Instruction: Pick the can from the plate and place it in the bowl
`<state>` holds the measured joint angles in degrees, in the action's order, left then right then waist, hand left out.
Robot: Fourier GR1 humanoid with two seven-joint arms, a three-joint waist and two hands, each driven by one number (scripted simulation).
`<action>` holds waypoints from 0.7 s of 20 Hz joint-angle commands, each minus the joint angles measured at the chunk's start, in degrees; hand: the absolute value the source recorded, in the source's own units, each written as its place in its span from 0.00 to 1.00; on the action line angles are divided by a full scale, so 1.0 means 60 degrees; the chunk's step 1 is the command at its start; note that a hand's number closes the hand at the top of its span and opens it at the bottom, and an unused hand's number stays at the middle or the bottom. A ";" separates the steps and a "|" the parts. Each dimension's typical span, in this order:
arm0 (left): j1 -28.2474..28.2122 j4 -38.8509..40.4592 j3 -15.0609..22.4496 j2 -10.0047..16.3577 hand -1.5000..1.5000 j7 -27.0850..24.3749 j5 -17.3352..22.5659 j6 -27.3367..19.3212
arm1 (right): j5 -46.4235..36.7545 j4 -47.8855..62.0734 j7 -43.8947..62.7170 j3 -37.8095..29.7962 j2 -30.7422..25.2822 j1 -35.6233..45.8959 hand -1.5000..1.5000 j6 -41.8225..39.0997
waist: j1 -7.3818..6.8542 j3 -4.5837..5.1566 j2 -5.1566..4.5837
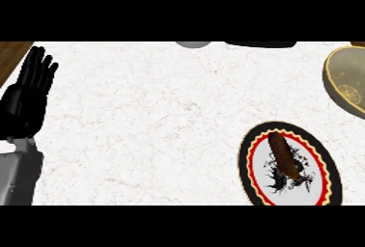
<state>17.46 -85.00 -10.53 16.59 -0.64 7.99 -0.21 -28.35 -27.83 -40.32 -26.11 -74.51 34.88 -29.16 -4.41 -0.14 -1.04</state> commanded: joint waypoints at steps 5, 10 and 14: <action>-0.0012 -0.0007 0.0170 -0.0103 0.50 0.0052 -0.0186 -0.0085 | -0.0604 0.0005 0.0500 0.1570 0.1403 0.1857 1.00 -0.0827 | -0.0079 0.0005 -0.0018; -0.0089 0.0324 -0.0265 0.0201 0.50 -0.0155 -0.0002 0.0109 | -0.0979 0.0348 0.0751 0.2216 0.2449 0.2440 1.00 -0.0446 | 0.0212 0.0010 0.0031; -0.0072 -0.0021 -0.0333 0.0282 0.50 0.0290 0.0041 0.0015 | -0.1539 0.0791 0.0817 0.2602 0.3238 0.2505 1.00 0.0847 | 0.0304 0.0004 0.0064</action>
<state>17.58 -83.85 -11.40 17.00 -0.76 7.35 -0.67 -34.80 -25.16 -34.52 -12.81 -59.25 48.61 -27.39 -2.97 -0.09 -0.83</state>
